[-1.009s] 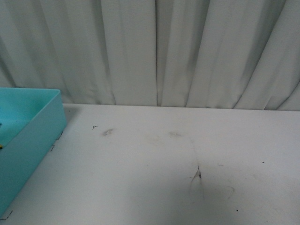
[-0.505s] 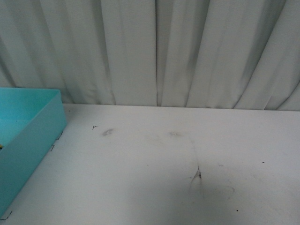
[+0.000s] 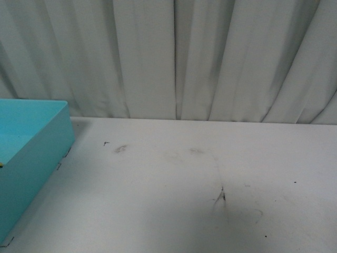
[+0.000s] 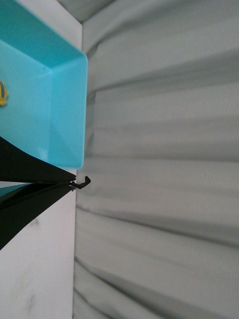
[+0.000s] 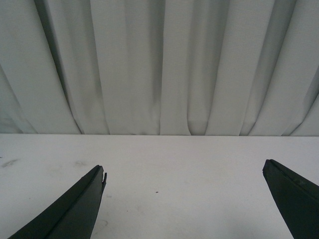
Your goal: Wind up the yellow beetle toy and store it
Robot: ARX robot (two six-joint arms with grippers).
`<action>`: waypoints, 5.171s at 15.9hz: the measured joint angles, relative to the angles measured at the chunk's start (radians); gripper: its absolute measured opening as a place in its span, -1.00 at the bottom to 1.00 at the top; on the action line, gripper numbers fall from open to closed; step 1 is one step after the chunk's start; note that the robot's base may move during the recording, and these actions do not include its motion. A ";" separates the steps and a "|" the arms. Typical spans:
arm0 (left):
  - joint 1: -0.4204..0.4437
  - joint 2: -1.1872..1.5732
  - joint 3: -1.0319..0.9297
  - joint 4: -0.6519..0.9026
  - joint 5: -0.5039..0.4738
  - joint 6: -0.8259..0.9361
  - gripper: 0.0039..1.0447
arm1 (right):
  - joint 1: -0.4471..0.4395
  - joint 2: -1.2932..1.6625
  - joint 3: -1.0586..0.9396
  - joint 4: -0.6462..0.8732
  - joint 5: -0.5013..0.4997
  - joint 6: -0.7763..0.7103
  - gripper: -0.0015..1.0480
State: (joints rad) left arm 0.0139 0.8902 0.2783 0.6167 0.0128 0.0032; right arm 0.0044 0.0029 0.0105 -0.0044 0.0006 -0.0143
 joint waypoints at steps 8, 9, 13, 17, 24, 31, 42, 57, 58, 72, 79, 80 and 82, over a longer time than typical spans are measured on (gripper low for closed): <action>-0.013 -0.272 -0.194 -0.093 -0.014 0.000 -0.97 | 0.000 0.000 0.000 0.000 0.000 0.000 0.87; -0.013 -0.304 -0.204 -0.111 -0.014 0.000 -0.97 | 0.000 0.000 0.000 0.000 0.000 0.000 0.87; -0.013 -0.428 -0.247 -0.174 -0.013 0.000 -0.97 | 0.000 0.000 0.000 0.000 0.000 0.000 0.87; -0.013 -0.534 -0.268 -0.255 -0.013 0.000 -0.97 | 0.000 0.000 0.000 0.000 0.000 0.000 0.87; -0.013 -0.658 -0.268 -0.383 -0.013 0.000 -0.97 | 0.000 0.000 0.000 0.000 0.000 0.000 0.87; -0.014 -0.883 -0.262 -0.607 -0.015 0.000 -0.97 | 0.000 0.000 0.000 0.000 -0.001 0.000 0.87; -0.014 -0.884 -0.267 -0.620 -0.013 0.000 0.88 | 0.000 0.000 0.000 0.000 0.000 0.000 0.87; -0.014 -0.884 -0.267 -0.616 -0.013 -0.001 0.88 | 0.000 0.000 0.000 0.012 0.000 0.000 0.87; -0.015 -0.884 -0.267 -0.624 -0.010 0.000 0.88 | 0.000 0.003 0.000 -0.007 0.000 0.000 0.87; -0.015 -0.884 -0.267 -0.619 -0.013 0.000 0.88 | 0.000 0.000 0.000 0.003 0.000 0.000 0.87; -0.015 -0.884 -0.267 -0.621 -0.013 -0.002 0.88 | 0.000 0.000 0.000 0.002 0.000 0.001 0.87; -0.015 -0.884 -0.267 -0.620 -0.014 -0.002 0.88 | 0.000 0.000 0.000 0.000 0.000 0.000 0.87; -0.015 -0.884 -0.267 -0.620 -0.013 -0.001 0.88 | 0.000 0.000 0.000 0.000 0.001 0.003 0.87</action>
State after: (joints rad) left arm -0.0010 0.0063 0.0109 -0.0032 -0.0002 0.0021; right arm 0.0044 0.0025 0.0109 -0.0040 0.0017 -0.0109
